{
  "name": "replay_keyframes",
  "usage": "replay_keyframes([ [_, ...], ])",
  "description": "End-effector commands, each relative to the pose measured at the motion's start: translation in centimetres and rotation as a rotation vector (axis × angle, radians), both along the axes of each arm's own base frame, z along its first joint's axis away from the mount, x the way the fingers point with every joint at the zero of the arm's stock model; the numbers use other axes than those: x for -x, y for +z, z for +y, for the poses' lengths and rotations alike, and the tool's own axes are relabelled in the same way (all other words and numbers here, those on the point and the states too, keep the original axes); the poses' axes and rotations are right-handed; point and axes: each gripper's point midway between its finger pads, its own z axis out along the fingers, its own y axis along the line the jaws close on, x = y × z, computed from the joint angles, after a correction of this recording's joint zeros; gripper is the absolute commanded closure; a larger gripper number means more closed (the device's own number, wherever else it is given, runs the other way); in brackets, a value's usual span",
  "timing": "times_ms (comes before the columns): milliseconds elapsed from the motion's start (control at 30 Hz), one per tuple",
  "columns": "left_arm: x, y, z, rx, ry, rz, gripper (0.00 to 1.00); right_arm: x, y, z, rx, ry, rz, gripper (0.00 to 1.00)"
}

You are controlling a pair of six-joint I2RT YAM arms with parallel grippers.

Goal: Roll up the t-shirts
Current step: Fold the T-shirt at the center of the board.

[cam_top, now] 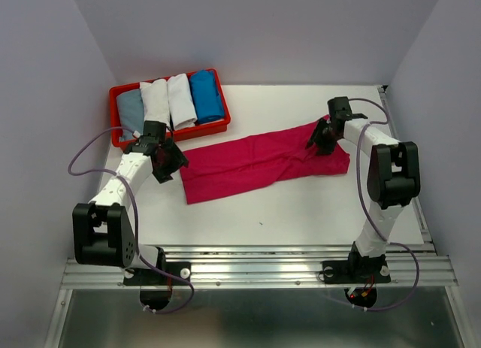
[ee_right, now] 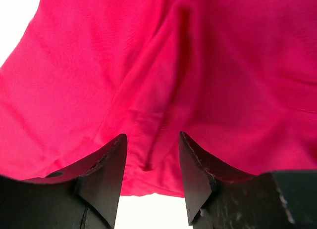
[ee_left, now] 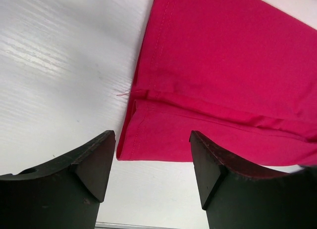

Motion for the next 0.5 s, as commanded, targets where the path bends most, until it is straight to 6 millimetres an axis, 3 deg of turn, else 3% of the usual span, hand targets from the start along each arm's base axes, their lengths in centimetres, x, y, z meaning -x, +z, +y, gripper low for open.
replay_keyframes([
  [0,0.18,2.09,0.71,-0.027,0.002,-0.045,0.27,-1.47,-0.14,1.33,-0.066,0.000,-0.050,0.50],
  [300,0.75,1.27,0.74,-0.025,0.007,-0.034,0.27,-1.85,-1.06,1.44,-0.073,-0.011,-0.038,0.60],
  [467,0.62,1.18,0.66,-0.025,0.003,-0.033,0.27,-1.87,-0.10,0.76,-0.043,-0.036,-0.063,0.61],
])
